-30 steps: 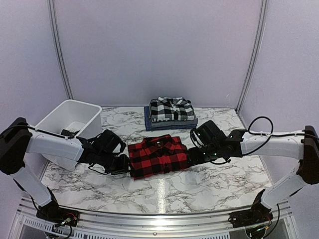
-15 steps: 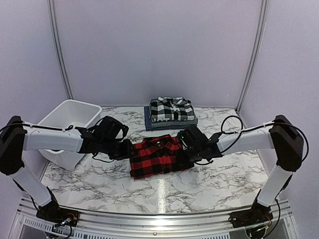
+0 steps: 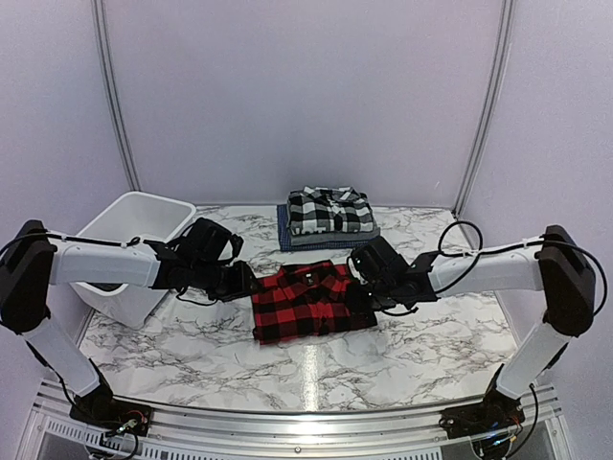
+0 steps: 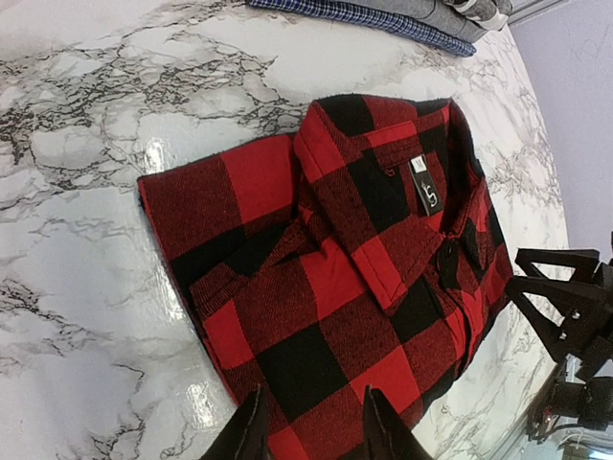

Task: Fold and stack the long sleeve shirts
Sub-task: Smooth out the square-folded shirt at the center of the board, then move the square-folded shirt to the center of the board.

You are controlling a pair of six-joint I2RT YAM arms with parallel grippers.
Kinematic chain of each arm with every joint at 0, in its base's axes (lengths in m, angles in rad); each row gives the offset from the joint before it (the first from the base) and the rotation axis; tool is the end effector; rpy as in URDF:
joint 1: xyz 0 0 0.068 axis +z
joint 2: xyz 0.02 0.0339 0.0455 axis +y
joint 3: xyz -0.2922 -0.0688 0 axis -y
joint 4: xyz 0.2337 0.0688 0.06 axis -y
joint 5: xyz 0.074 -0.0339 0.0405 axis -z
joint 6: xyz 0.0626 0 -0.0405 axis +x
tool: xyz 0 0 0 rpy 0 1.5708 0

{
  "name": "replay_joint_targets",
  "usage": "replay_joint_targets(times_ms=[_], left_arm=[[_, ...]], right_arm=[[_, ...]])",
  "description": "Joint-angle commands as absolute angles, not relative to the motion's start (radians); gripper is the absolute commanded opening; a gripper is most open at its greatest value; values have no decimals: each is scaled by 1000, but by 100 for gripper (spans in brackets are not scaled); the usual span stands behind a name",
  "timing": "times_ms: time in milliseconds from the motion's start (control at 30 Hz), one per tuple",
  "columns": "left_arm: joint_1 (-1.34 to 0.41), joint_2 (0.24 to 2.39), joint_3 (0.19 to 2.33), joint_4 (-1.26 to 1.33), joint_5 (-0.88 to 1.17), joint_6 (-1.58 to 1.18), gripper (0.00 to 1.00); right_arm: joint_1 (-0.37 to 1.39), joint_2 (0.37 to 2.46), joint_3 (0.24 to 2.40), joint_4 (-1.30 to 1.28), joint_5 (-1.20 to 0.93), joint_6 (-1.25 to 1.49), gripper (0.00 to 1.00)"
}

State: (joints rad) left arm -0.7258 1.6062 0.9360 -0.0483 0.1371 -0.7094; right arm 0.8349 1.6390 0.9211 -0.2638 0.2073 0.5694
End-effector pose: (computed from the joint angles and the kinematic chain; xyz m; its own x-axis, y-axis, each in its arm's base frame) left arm 0.2585 -0.2408 0.2178 -0.8520 -0.1067 -0.5126 0.2366 0.7950 -0.5586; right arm 0.2314 0.2364 0.1840 -0.8197 -0.1192 -0.5602 -0.2454 0.9569 0.1554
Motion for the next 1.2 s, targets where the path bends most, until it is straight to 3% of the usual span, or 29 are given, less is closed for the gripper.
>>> replay_joint_targets(times_ms=[0, 267, 567, 867, 1167], left_arm=[[-691, 1603, 943, -10, 166, -682, 36], [-649, 1615, 960, -9, 208, -656, 37], [-641, 1722, 1053, -18, 221, -612, 41], [-632, 2013, 1391, -81, 105, -493, 41], [-611, 2250, 1687, -154, 59, -496, 40]], right_arm=[[849, 1634, 1063, -312, 212, 521, 48], [837, 1787, 1242, -288, 190, 488, 50], [583, 1785, 1205, -157, 73, 488, 53], [327, 1887, 1199, -47, -88, 453, 47], [238, 2101, 1352, -10, -225, 413, 45]])
